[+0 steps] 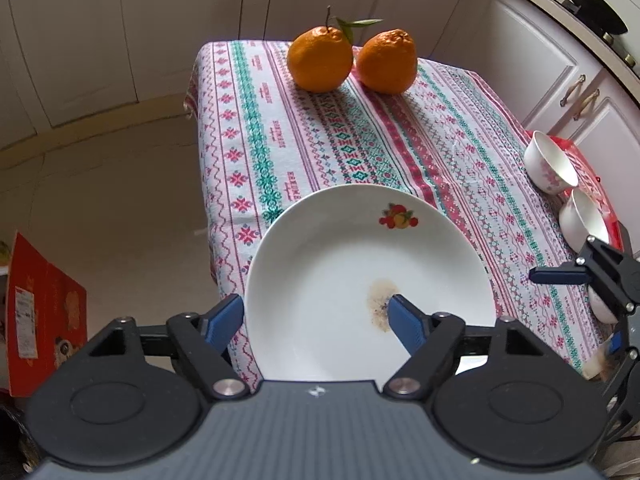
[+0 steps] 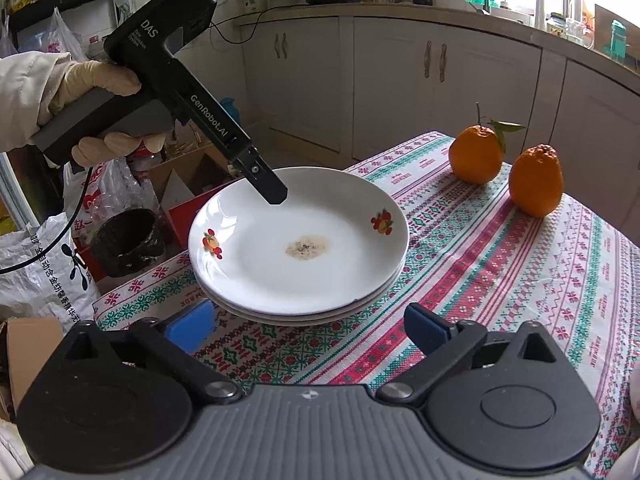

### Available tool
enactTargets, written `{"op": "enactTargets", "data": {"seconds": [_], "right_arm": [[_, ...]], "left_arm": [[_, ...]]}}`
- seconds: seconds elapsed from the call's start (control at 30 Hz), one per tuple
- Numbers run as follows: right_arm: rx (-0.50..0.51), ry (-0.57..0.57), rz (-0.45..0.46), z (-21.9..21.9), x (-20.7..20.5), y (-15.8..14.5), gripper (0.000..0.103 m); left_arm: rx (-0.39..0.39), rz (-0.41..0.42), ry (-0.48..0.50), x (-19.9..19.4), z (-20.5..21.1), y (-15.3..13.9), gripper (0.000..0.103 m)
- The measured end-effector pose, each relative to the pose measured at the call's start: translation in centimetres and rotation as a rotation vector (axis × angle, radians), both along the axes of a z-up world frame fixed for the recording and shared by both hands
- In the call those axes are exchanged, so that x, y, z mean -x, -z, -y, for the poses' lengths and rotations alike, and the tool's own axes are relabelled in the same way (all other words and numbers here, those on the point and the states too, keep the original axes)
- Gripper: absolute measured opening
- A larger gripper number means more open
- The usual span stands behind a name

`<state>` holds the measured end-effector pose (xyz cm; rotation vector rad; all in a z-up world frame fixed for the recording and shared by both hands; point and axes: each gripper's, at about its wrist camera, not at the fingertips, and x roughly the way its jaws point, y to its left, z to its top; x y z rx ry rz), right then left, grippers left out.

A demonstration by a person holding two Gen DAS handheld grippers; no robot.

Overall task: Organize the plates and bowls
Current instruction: 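Open the left gripper and withdraw it from the plate stack, then move the right gripper to a white bowl and grasp its rim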

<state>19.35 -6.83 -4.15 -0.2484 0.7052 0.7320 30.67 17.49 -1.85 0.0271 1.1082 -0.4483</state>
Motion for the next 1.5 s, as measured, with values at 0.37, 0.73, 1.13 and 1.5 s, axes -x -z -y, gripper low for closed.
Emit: {"op": "enactTargets", "data": {"seconds": [0.37, 0.73, 1.13, 1.5], "right_arm": [[0.049, 0.096, 0.061, 2.5, 2.0, -1.5, 0.103], [0.068, 0.278, 0.111, 9.3, 7.0, -2.8, 0.103], [0.095, 0.538, 0.116, 19.2, 11.8, -2.6, 0.103], [0.051, 0.678, 0.059, 24.9, 13.0, -1.4, 0.103]], "left_arm": [[-0.052, 0.183, 0.076, 4.0, 3.9, -2.7, 0.087], [0.028, 0.376, 0.112, 11.5, 11.6, -2.1, 0.092], [0.086, 0.429, 0.319, 16.9, 23.1, 1.6, 0.092], [0.096, 0.413, 0.506, 19.2, 30.3, 4.3, 0.092]]}}
